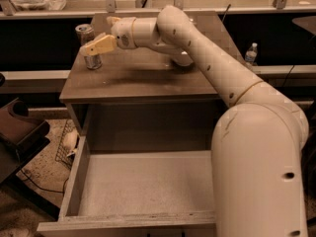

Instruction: Place redbull can into top drawer

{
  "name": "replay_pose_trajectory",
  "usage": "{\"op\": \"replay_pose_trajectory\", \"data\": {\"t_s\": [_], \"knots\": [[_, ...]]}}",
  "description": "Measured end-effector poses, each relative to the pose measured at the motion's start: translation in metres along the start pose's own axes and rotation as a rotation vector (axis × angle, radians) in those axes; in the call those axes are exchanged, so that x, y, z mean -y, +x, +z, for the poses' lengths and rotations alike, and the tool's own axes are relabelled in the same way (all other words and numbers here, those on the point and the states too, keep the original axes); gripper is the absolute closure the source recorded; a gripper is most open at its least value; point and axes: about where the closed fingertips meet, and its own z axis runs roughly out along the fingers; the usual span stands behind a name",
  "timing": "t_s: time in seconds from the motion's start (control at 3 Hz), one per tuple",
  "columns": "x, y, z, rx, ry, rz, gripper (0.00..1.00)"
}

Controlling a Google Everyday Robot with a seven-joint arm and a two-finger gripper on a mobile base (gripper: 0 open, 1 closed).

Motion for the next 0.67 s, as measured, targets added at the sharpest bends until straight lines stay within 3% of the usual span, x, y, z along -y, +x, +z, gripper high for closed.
{"op": "replay_pose_trajectory", "data": {"t_s": [0.67], "knots": [[-0.0017, 0.0072, 0.022, 0.042, -0.042, 0.021, 0.41]]}}
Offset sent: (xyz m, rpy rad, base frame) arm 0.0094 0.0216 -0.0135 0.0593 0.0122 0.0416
